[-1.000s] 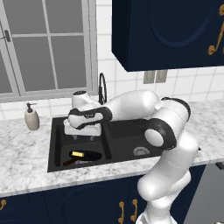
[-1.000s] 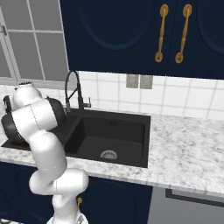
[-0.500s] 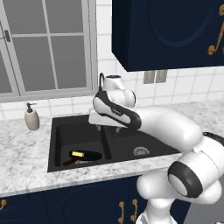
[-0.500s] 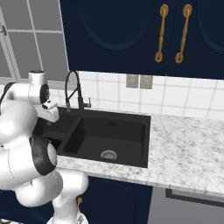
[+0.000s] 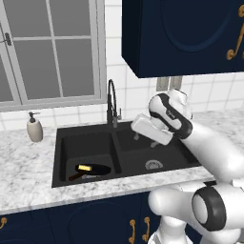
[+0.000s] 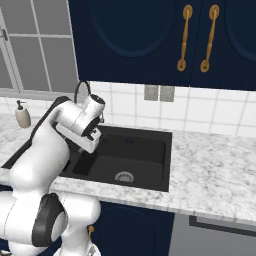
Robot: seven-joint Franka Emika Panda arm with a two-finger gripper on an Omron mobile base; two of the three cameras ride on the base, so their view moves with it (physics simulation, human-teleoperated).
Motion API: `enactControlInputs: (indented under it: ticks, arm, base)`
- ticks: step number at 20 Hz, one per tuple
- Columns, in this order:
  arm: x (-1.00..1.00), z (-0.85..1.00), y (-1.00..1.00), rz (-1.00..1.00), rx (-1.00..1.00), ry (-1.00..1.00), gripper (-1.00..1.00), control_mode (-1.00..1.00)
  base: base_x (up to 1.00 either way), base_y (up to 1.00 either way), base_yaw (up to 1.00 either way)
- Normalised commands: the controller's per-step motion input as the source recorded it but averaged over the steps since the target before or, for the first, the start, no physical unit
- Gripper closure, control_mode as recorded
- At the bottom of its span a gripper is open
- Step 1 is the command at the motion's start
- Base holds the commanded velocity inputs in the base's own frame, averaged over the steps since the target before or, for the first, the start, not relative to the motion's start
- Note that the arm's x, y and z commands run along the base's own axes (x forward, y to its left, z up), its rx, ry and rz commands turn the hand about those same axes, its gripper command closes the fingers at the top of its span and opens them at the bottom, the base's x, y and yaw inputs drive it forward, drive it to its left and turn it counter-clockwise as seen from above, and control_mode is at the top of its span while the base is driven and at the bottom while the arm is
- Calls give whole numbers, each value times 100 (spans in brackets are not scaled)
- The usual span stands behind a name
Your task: Pick the pan and sponge and place them into the sink. Then turn on the water.
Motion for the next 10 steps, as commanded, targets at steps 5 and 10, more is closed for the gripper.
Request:
enactControlInputs:
  ticks: [5,10]
  arm:
    - [29,-4,-79,17,37,0,-100,-100]
    - [1,0,-1,2,0,0,-100,-100]
  base:
    - [0,0,0]
    - [0,0,0]
